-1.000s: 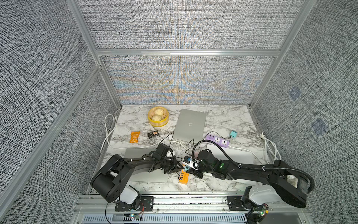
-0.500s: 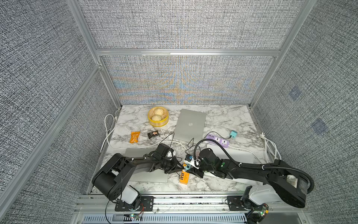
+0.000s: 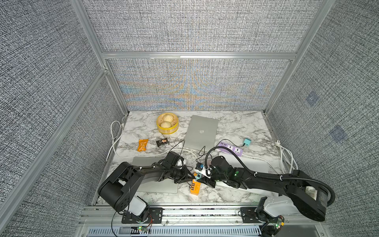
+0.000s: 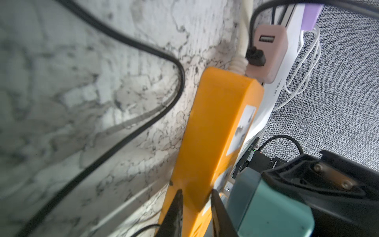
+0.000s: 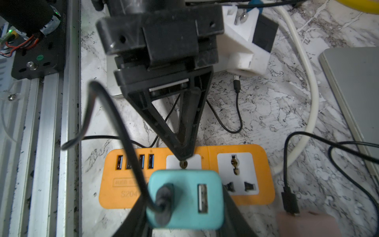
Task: Unplug the laptop charger
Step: Remove the plug from the socket.
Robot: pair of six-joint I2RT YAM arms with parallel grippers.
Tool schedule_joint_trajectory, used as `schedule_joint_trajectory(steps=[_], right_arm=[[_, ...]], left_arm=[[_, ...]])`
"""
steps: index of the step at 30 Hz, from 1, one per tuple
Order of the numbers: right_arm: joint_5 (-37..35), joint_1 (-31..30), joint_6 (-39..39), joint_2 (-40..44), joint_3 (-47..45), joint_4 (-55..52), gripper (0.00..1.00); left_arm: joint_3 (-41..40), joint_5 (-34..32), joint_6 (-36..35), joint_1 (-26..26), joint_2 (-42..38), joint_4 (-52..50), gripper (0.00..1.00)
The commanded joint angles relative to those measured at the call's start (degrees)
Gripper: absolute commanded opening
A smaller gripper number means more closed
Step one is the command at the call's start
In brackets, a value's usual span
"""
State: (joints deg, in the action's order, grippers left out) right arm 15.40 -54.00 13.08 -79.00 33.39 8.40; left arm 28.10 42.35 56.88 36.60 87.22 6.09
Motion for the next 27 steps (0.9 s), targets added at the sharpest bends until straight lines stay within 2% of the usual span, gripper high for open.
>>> schedule_joint_trajectory(steps=[1,15,22,27], right_arm=[[0.81,-0.05,0.62,0.76,0.66,2.62,0.22],[0.02,-0.14,1.62,3.83,1.19,-1.29,0.21],[-0.70,-0.12,2.92,4.60,4.30,-5.31,0.21],[-3.32,-0.13,3.89,2.39,8.26,-9.20,0.20]], left_arm=[[-0.22,-6.81,1.60,-0.04,0.05,-4.68,0.23],[3.28,-6.96,3.62,-0.95,-2.93,-4.98,0.23],[4.33,-12.33,1.44,-2.60,-11.79,-14.63,0.23],[3.52,-15.70,-0.37,-6.28,-19.40,-21.81,0.23]])
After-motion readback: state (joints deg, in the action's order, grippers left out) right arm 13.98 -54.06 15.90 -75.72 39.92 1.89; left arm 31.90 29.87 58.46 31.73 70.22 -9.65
